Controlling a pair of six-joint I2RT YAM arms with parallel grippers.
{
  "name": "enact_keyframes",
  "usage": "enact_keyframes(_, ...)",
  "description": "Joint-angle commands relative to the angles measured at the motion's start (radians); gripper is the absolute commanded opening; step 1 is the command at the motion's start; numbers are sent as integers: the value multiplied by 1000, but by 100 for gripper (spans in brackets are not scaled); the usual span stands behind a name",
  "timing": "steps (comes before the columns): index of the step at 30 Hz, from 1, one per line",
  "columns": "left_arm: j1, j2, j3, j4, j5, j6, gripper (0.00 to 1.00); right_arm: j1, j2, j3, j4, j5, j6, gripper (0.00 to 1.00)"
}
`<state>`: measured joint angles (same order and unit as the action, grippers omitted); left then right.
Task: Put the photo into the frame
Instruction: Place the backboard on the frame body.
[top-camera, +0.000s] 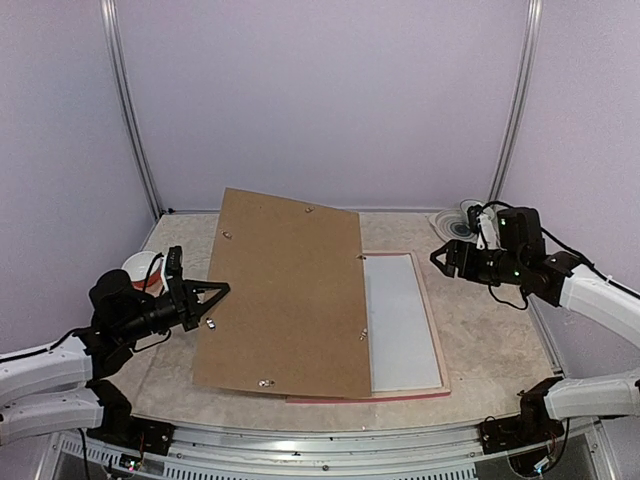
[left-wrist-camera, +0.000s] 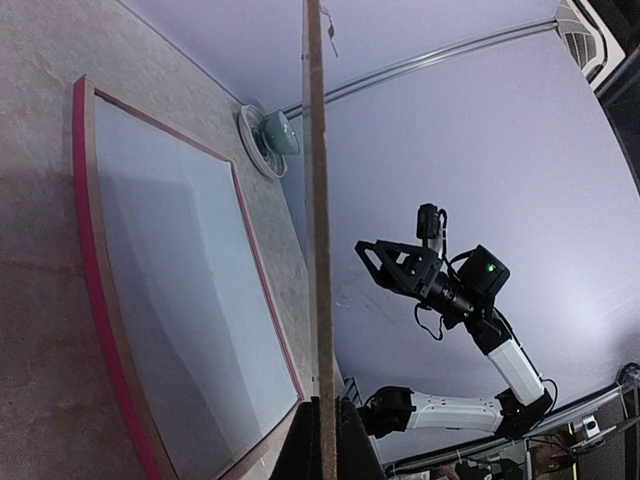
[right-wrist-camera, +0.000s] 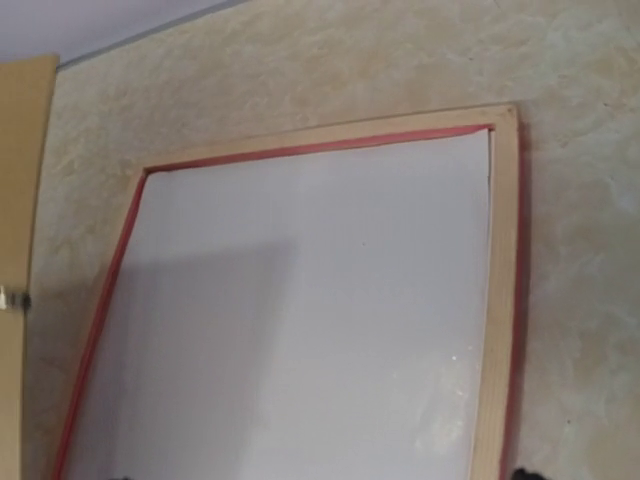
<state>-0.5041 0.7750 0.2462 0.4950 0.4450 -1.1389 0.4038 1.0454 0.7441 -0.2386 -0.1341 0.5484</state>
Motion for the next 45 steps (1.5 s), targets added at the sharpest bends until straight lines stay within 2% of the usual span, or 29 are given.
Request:
enact_keyframes(1, -85, 70, -9, 308, -79, -19, 0, 7, 35, 76, -61, -21, -51, 81)
enact_keyframes(14, -221, 404, -33, 734, -194, -97, 0, 46, 130, 150, -88, -116, -117, 77)
enact_keyframes(22, -293, 693, 26, 972, -212, -196, 0, 89, 182, 194, -136, -15, -148, 77)
enact_keyframes(33, -315, 904, 59, 1150, -225, -276, 0, 145, 268, 207, -198, 77, -204, 77)
enact_keyframes(45, -333, 917, 68, 1133, -214, -269, 0, 155, 333, 227, -192, 233, -196, 78)
